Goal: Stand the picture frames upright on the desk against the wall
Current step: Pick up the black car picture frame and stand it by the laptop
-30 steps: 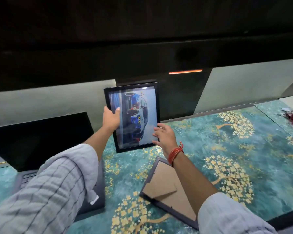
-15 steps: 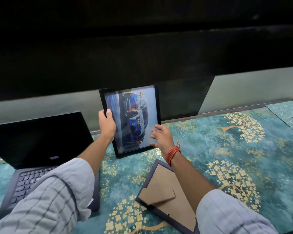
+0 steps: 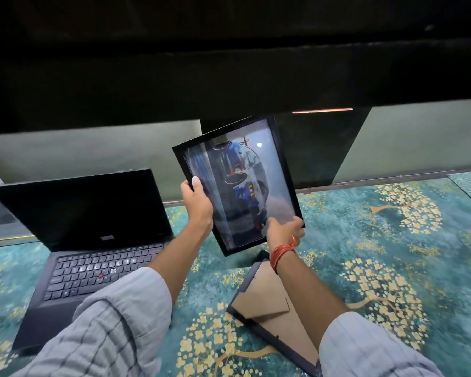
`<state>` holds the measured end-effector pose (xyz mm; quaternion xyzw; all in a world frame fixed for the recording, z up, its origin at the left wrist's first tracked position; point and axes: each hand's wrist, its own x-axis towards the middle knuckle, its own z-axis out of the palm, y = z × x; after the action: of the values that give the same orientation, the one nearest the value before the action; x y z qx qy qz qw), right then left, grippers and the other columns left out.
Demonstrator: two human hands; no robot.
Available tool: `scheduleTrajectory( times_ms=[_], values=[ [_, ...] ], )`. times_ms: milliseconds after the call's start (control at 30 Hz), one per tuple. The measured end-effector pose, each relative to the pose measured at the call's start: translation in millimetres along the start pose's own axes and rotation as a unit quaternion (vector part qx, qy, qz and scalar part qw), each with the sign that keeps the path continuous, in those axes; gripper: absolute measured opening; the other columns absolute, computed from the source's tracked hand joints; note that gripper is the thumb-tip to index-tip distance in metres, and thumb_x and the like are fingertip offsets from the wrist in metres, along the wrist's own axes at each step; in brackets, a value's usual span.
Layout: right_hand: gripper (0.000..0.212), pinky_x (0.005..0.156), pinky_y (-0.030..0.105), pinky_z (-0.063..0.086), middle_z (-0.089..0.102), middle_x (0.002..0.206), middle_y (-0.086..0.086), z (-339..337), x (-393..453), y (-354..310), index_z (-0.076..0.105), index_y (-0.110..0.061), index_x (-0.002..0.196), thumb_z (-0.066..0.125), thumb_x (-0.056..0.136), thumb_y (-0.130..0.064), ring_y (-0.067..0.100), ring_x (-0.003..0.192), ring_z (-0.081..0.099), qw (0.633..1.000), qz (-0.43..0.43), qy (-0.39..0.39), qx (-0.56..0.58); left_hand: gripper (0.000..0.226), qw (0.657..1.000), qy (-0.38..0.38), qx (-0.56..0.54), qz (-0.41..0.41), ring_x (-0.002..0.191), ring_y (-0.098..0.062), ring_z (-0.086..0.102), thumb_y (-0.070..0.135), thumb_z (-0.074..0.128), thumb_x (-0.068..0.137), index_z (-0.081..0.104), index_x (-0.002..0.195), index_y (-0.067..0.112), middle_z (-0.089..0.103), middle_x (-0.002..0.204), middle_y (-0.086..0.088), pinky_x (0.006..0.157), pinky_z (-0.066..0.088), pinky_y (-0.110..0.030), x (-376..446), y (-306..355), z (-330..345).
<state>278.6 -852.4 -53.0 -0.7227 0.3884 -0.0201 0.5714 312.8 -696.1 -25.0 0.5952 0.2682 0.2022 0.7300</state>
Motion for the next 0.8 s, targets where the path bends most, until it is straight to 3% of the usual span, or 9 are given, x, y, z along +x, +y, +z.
scheduleTrajectory(
  times_ms=[133,233,300,367,433,533,600,700,800],
  values=[
    [0.07,0.101,0.046,0.039,0.02,0.152,0.019,-6,9,-2,0.022,-0.006,0.147,0.053,0.084,-0.001,0.047,0.124,0.043,0.996,0.05,0.062,0.043,0.024,0.998,0.02,-0.042,-0.051,0.07,-0.008,0.036,0.025,0.035,0.104,0.039,0.081,0.019,0.037,0.078,0.006,0.067,0.035,-0.021,-19,-15,12],
    [0.056,0.099,0.046,0.037,0.024,0.147,0.022,-16,23,-4,0.026,0.001,0.14,0.044,0.086,0.002,0.047,0.122,0.043,0.985,0.114,0.106,0.078,0.022,0.988,0.041,-0.104,-0.111,0.091,-0.015,0.049,0.026,0.036,0.104,0.043,0.083,0.02,0.051,0.088,0.005,0.087,0.041,-0.027,-23,-33,15],
    [0.045,0.097,0.042,0.039,0.04,0.138,0.021,-22,29,2,0.033,0.005,0.136,0.042,0.093,-0.004,0.039,0.12,0.048,0.988,0.11,0.068,0.088,0.02,0.98,0.056,-0.132,-0.137,0.107,-0.018,0.052,0.027,0.035,0.104,0.048,0.098,0.013,0.057,0.105,0.001,0.097,0.041,-0.03,-26,-39,17],
    [0.034,0.084,0.034,0.042,0.053,0.113,0.015,-26,33,8,0.046,0.003,0.126,0.04,0.094,-0.005,0.028,0.097,0.053,0.988,0.059,0.038,0.138,0.032,0.974,0.055,-0.157,-0.156,0.122,-0.019,0.049,0.027,0.033,0.105,0.042,0.127,0.007,0.051,0.129,-0.002,0.109,0.037,-0.032,-32,-40,20],
    [0.024,0.077,0.03,0.039,0.053,0.1,0.011,-28,42,8,0.053,-0.001,0.113,0.042,0.092,-0.005,0.022,0.085,0.048,0.979,0.007,0.052,0.198,0.035,0.967,0.033,-0.175,-0.18,0.128,-0.016,0.043,0.028,0.034,0.105,0.037,0.137,0.015,0.042,0.137,0.002,0.116,0.03,-0.037,-36,-40,20],
    [0.016,0.079,0.032,0.042,0.055,0.1,0.01,-28,54,-6,0.052,-0.007,0.105,0.044,0.091,-0.006,0.02,0.088,0.048,0.966,-0.082,0.046,0.24,0.02,0.966,-0.036,-0.14,-0.215,0.115,-0.019,0.052,0.032,0.039,0.103,0.049,0.115,0.019,0.052,0.13,0.0,0.097,0.043,-0.046,-27,-45,13],
    [0.028,0.093,0.035,0.044,0.058,0.113,0.012,-29,64,-17,0.054,0.001,0.117,0.045,0.093,-0.009,0.018,0.097,0.049,0.963,-0.134,0.043,0.228,0.013,0.97,-0.056,-0.106,-0.212,0.099,-0.019,0.054,0.024,0.045,0.101,0.051,0.111,0.019,0.055,0.117,-0.004,0.08,0.047,-0.042,-18,-44,6],
    [0.043,0.097,0.017,0.04,0.052,0.137,0.016,-28,74,-34,0.043,0.002,0.139,0.045,0.098,-0.011,0.024,0.121,0.051,0.957,-0.192,0.013,0.216,0.013,0.978,-0.001,-0.109,-0.179,0.085,-0.018,0.054,0.008,0.052,0.096,0.048,0.095,0.02,0.054,0.107,-0.009,0.069,0.049,-0.035,8,-38,-5],
    [0.042,0.079,-0.003,0.041,0.051,0.14,0.021,-17,88,-38,0.043,0.003,0.139,0.044,0.099,-0.01,0.031,0.128,0.05,0.946,-0.238,-0.01,0.221,0.035,0.995,0.029,-0.031,-0.094,0.094,-0.018,0.058,0.005,0.056,0.093,0.046,0.122,0.022,0.053,0.119,-0.007,0.079,0.053,-0.036,36,-41,-17]
  ],
)
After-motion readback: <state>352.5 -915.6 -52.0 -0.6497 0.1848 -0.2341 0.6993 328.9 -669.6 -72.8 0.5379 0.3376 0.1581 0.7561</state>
